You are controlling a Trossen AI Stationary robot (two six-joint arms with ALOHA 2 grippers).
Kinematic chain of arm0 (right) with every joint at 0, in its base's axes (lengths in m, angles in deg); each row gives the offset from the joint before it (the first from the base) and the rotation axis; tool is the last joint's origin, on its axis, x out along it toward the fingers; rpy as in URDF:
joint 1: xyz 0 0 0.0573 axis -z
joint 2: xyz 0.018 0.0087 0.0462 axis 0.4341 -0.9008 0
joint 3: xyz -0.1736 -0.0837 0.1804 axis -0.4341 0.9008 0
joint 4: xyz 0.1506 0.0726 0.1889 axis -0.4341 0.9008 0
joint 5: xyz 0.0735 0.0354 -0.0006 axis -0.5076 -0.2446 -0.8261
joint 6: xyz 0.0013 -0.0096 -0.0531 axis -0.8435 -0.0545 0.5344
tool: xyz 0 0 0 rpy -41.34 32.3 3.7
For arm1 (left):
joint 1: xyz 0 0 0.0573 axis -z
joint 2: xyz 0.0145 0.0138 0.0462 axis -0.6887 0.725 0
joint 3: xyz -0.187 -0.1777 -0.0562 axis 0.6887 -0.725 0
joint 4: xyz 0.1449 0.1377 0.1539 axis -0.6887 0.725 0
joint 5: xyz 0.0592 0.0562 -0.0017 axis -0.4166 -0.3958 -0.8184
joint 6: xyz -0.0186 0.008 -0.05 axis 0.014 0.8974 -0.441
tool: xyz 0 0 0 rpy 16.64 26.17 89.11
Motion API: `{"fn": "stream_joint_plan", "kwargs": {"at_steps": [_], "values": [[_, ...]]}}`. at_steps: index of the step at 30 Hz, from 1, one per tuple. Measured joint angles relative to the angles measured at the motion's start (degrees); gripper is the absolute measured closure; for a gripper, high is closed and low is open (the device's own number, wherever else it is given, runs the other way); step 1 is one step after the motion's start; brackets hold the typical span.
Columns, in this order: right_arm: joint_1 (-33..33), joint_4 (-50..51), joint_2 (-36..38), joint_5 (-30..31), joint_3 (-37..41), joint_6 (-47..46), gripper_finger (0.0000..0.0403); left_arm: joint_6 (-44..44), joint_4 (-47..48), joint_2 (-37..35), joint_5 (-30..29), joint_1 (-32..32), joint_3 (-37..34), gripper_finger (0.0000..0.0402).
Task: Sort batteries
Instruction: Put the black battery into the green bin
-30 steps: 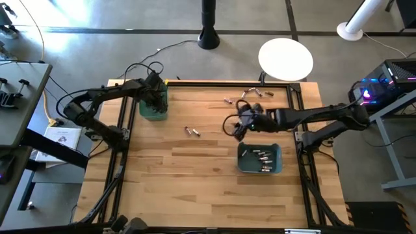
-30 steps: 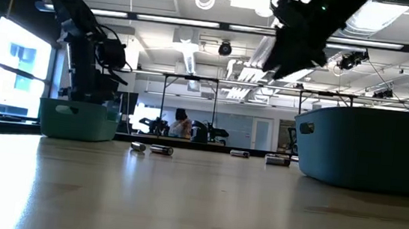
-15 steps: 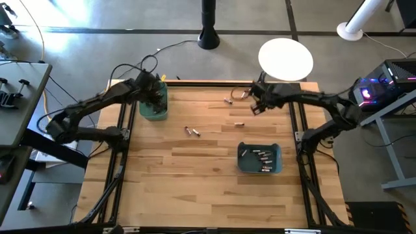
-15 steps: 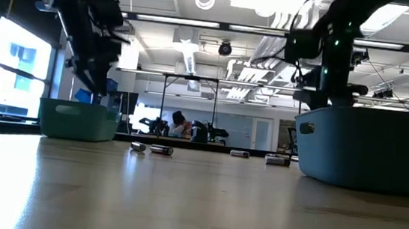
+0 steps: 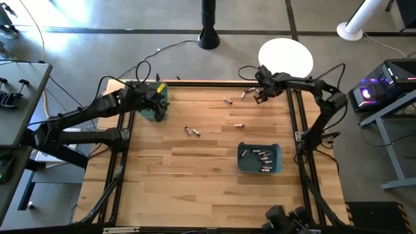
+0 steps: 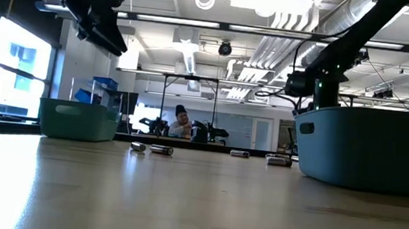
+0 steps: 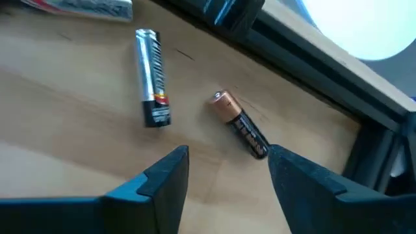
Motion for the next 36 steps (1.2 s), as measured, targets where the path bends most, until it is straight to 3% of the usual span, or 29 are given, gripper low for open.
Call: {"fn": "stream_joint_plan", "kwargs": {"at_steps": [7, 12, 20, 29, 36], "values": [[3.07, -3.10, -4.31, 1.43, -0.04, 5.66, 0.0240, -0.04, -1.29, -0.04, -0.01, 3.88, 0.00, 0.0213], [4.67, -3.19, -4.71, -3.55, -0.24, 9.86, 0.0274, -0.56, -1.42, -0.04, -0.01, 5.31, 0.00, 0.0213], [2.28, -3.23, -4.81, -2.99, -0.17, 13.21, 0.0387, -1.92, -1.40, -0.04, -0.02, 7.00, 0.00, 0.0213], [-2.37, 6.45, -0.21, -4.34, -1.40, 6.64, 0.0389, -1.97, -2.69, 0.18, -0.03, 7.67, 0.00, 0.0213], [-14.10, 9.84, 9.93, -3.97, -1.40, -0.01, 0.0389, -1.47, -3.76, 0.95, -0.05, 7.71, -0.02, 0.0213]]}}
